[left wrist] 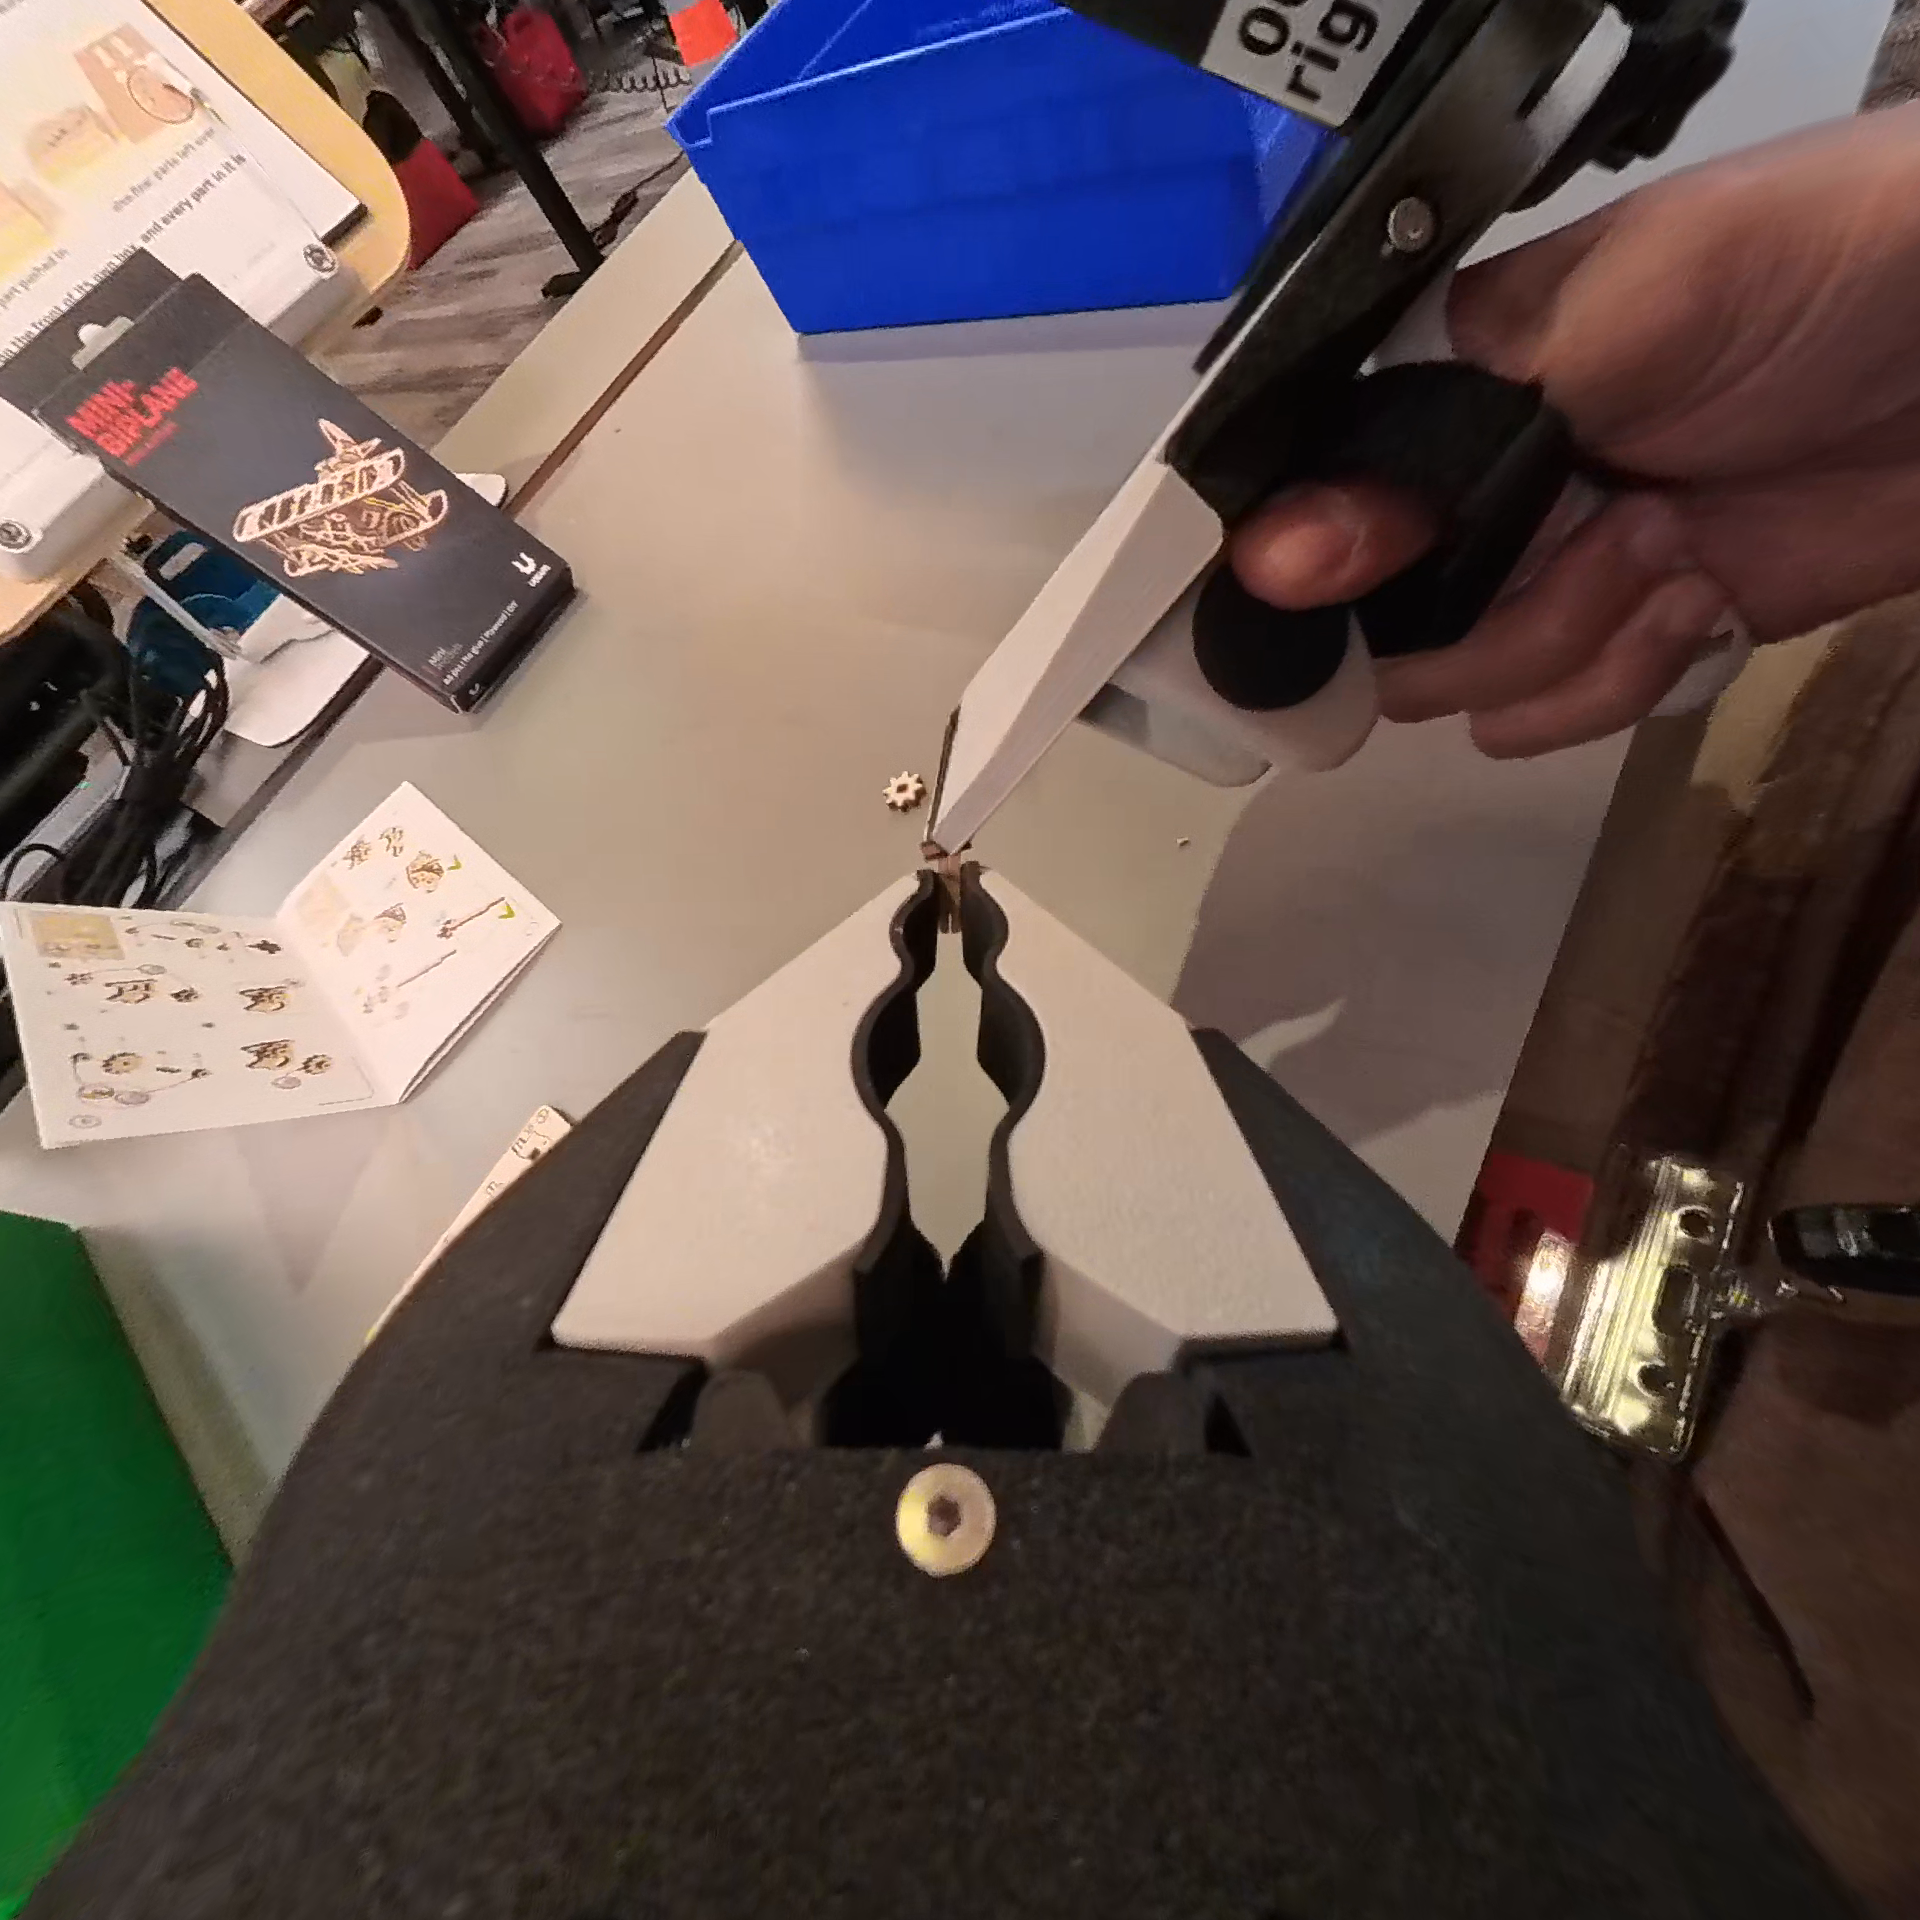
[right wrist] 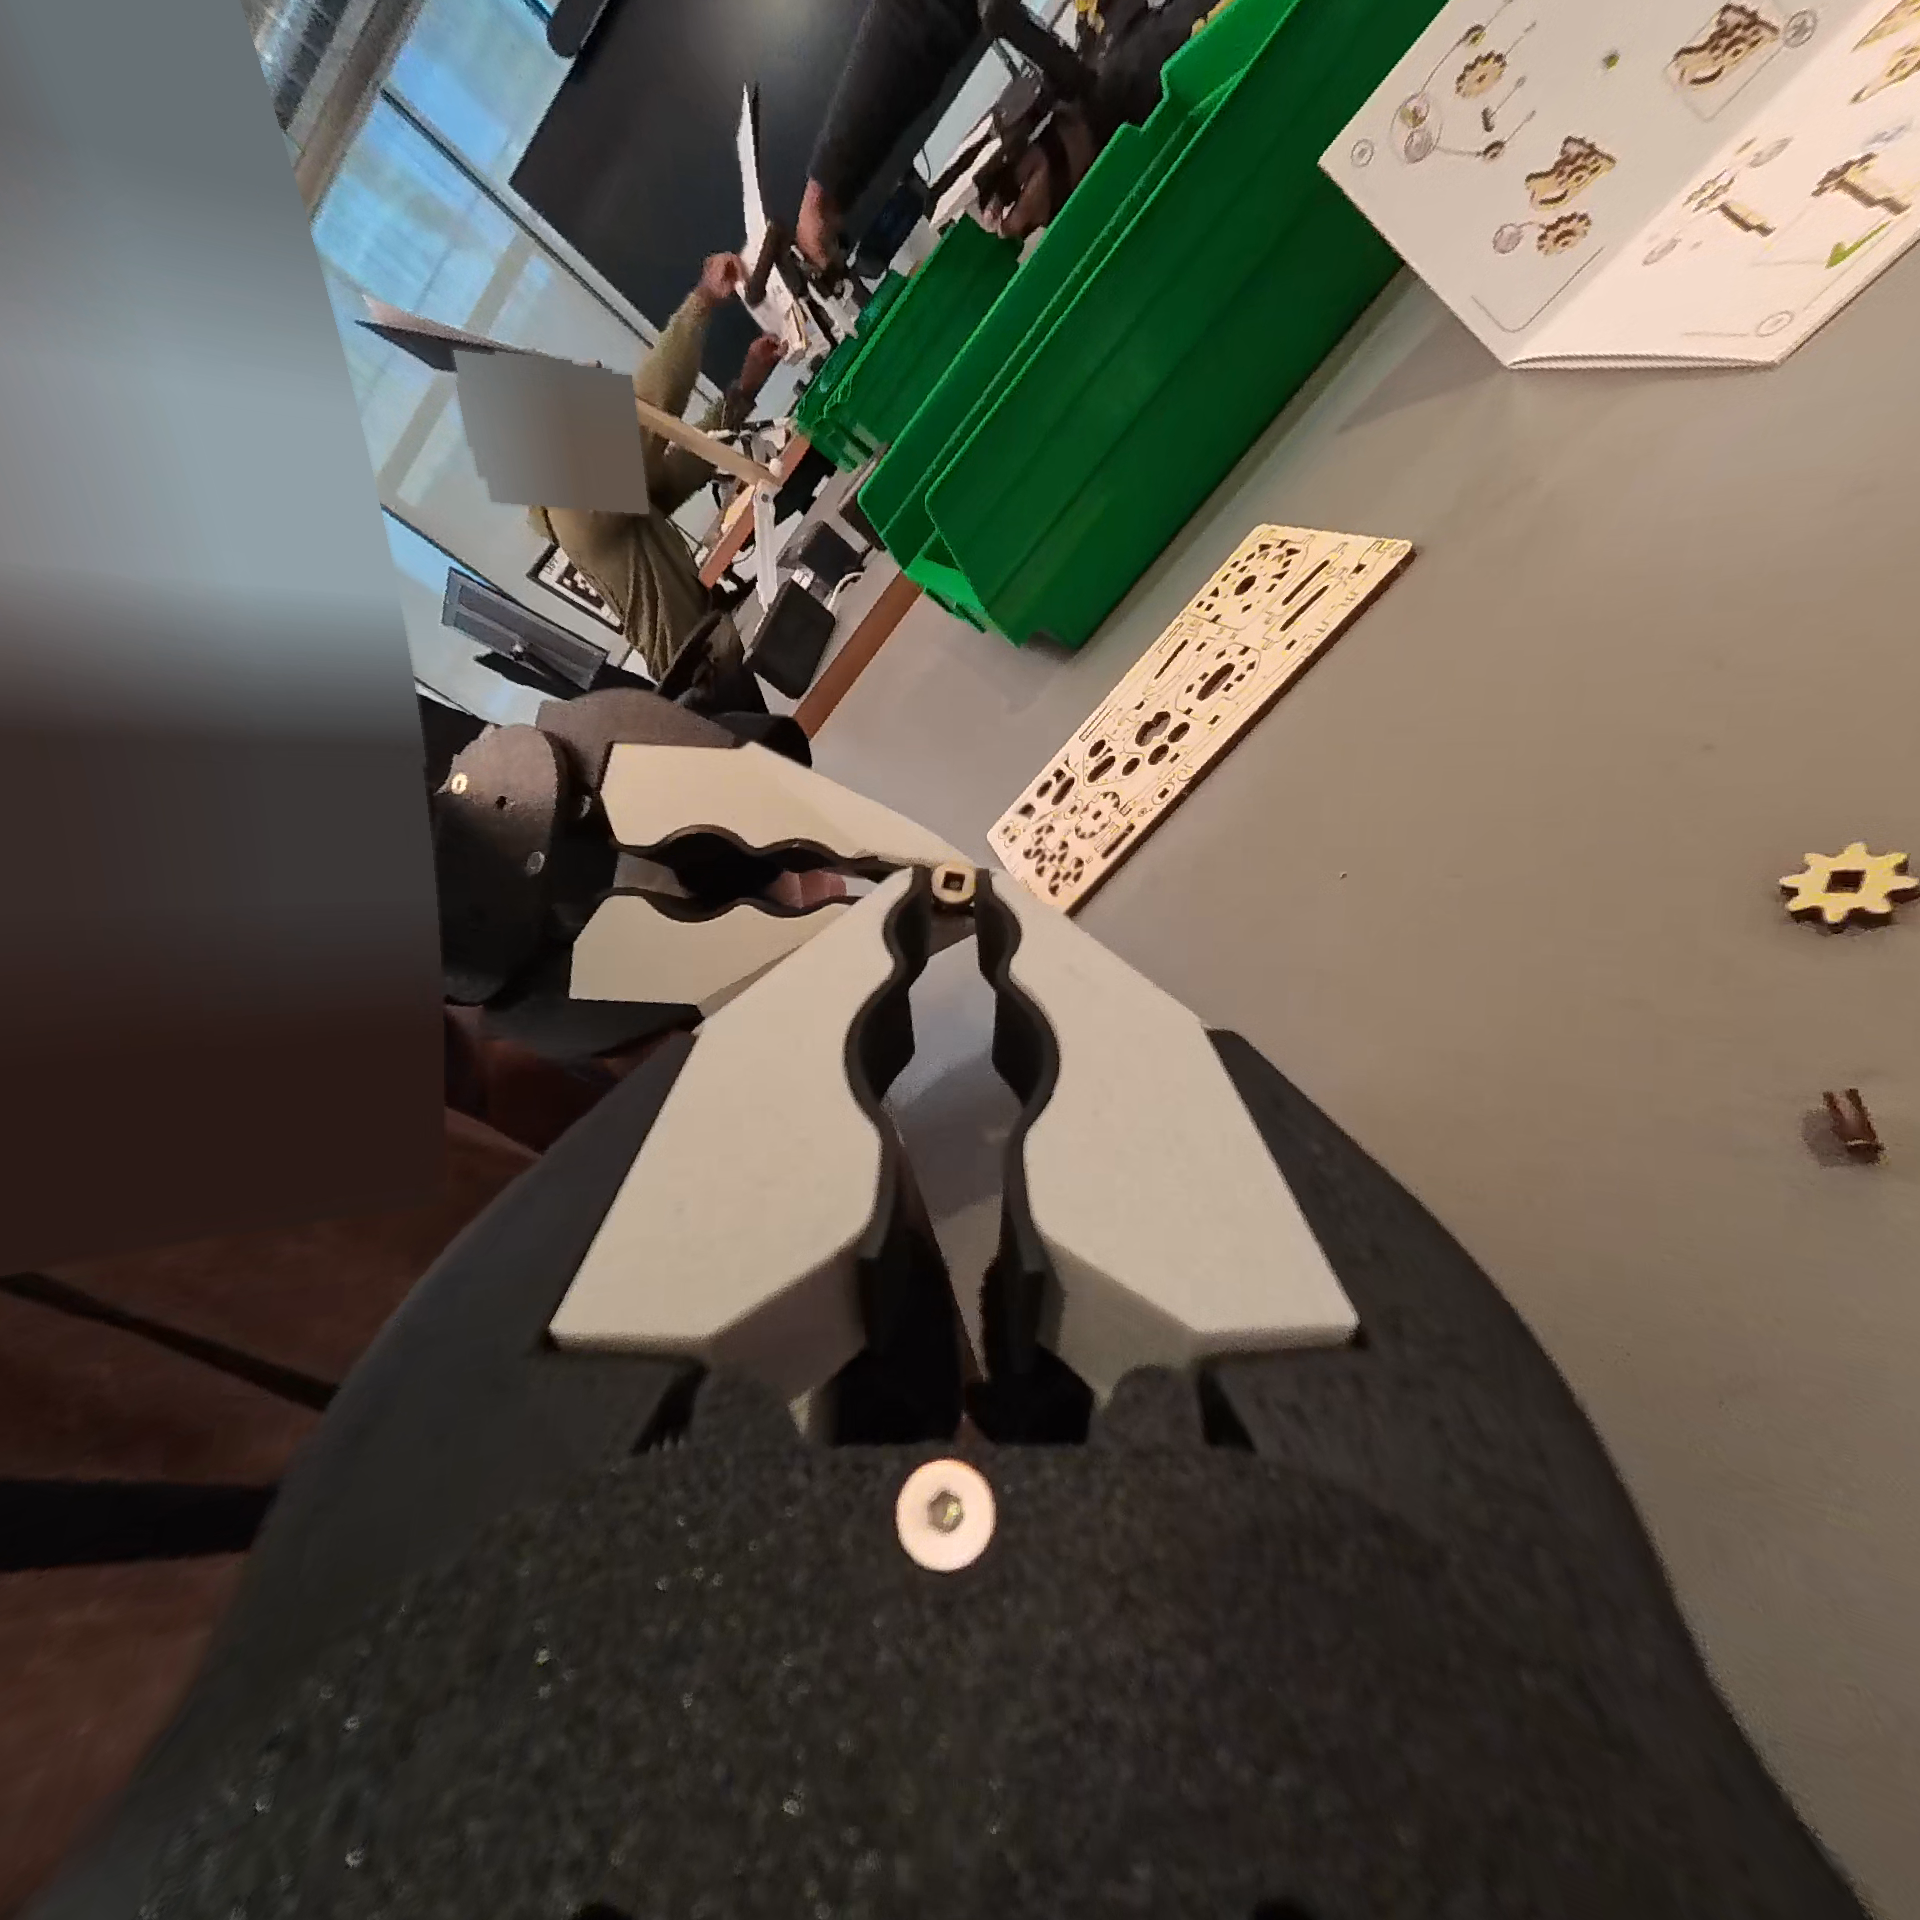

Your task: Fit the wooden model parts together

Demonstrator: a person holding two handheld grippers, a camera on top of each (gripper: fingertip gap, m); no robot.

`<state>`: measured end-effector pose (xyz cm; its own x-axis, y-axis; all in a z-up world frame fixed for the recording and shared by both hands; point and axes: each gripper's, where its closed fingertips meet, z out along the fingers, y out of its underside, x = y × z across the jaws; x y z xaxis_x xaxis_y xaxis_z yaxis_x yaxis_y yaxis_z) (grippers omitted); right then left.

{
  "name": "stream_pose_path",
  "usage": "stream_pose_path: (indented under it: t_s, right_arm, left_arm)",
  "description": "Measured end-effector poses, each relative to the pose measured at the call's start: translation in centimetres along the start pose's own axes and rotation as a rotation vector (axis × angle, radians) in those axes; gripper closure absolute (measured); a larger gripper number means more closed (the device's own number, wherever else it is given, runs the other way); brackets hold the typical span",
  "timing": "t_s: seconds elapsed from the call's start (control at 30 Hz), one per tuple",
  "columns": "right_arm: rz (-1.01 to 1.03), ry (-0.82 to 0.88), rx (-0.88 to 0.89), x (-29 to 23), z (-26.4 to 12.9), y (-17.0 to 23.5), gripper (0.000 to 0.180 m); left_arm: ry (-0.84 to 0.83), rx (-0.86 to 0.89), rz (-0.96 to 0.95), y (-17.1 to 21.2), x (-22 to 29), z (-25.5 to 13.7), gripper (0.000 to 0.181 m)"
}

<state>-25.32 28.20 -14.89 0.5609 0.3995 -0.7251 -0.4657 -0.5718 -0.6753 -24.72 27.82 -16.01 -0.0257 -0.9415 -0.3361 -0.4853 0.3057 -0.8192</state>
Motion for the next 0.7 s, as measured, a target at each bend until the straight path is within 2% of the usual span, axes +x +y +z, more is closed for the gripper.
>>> stream_pose_path:
  t_s: [0.23,0.37,0.5,0.53,0.57,0.63,0.7]
  right_arm:
    - [-0.002,-0.015,0.060,-0.1,-0.2,-0.6,0.172]
    - [0.075,-0.098,0.111,-0.3,-0.5,-1.2,0.172]
    - [0.036,-0.081,0.121,0.5,-1.2,-2.5,0.172]
    - [0.003,-0.040,0.061,1.5,-1.3,-2.2,0.172]
    - [-0.069,0.034,-0.088,3.1,-1.3,-0.6,0.172]
    - [-0.311,0.270,-0.326,7.6,-2.4,1.9,0.172]
    - [-0.505,0.367,-0.485,9.3,-3.3,3.3,0.172]
  left_arm:
    - [0.020,0.034,-0.105,-0.7,-0.2,0.0,0.180]
    - [0.031,0.070,-0.146,-1.2,-0.4,0.1,0.180]
    - [0.045,0.077,-0.161,-1.2,-0.3,0.0,0.179]
    - [0.045,0.087,-0.169,-1.3,-0.4,-0.1,0.179]
    - [0.045,0.091,-0.176,-1.4,-0.6,-0.2,0.179]
    - [0.043,0.102,-0.177,-1.4,-0.8,-0.3,0.179]
    - [0.054,0.107,-0.169,-1.3,-0.8,-0.3,0.179]
